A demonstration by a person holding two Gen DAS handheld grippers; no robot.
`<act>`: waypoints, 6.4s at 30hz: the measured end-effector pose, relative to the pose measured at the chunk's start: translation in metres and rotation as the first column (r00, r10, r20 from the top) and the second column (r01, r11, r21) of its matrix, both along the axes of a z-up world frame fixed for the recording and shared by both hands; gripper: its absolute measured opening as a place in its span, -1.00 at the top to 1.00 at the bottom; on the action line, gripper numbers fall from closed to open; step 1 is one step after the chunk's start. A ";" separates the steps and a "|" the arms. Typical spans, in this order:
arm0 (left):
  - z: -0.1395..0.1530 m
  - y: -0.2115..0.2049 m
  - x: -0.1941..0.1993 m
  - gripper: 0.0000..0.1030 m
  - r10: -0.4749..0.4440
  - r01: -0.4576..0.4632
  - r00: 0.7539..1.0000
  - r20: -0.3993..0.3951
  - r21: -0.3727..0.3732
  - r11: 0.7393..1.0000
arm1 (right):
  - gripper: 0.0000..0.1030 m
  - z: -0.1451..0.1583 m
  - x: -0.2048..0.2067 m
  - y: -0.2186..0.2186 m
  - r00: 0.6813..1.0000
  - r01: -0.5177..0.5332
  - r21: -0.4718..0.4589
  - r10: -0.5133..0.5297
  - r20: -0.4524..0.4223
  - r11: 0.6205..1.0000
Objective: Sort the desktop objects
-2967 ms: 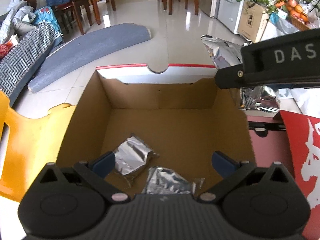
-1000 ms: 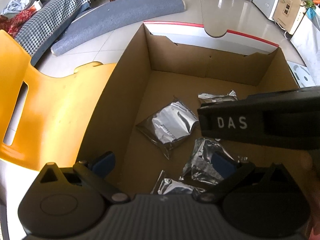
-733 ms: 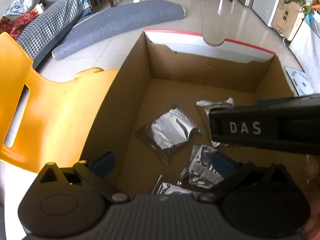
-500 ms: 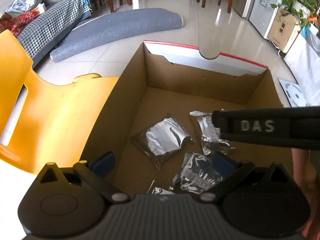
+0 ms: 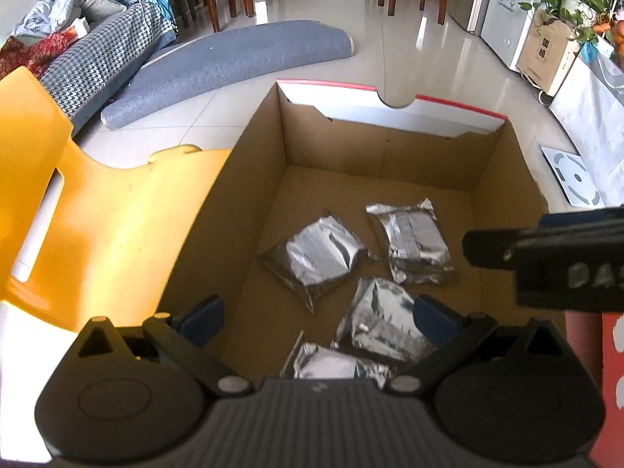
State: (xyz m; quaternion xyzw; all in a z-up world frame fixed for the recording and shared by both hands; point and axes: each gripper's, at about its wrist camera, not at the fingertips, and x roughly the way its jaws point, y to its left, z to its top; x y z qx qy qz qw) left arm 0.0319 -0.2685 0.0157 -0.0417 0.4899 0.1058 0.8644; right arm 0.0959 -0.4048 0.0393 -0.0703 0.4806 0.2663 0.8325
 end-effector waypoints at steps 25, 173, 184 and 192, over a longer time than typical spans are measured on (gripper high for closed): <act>0.046 -0.050 -0.048 -1.00 -0.074 0.076 0.994 0.080 -0.025 0.997 | -0.43 0.021 -0.036 -0.081 0.995 0.093 -0.003 -0.093 0.043 0.996; -0.076 -0.270 -0.026 -1.00 -0.514 0.513 0.857 0.021 -0.108 0.851 | -0.65 -0.102 -0.046 -0.321 0.842 0.439 -0.139 -0.460 -0.282 0.888; -0.083 -0.271 -0.017 -1.00 -0.495 0.494 0.868 0.024 -0.136 0.859 | -0.74 -0.111 -0.039 -0.327 0.823 0.462 -0.128 -0.478 -0.306 0.878; -0.084 -0.272 -0.021 -0.99 -0.522 0.524 0.851 0.048 -0.118 0.843 | -0.79 -0.115 -0.040 -0.328 0.826 0.467 -0.118 -0.480 -0.296 0.876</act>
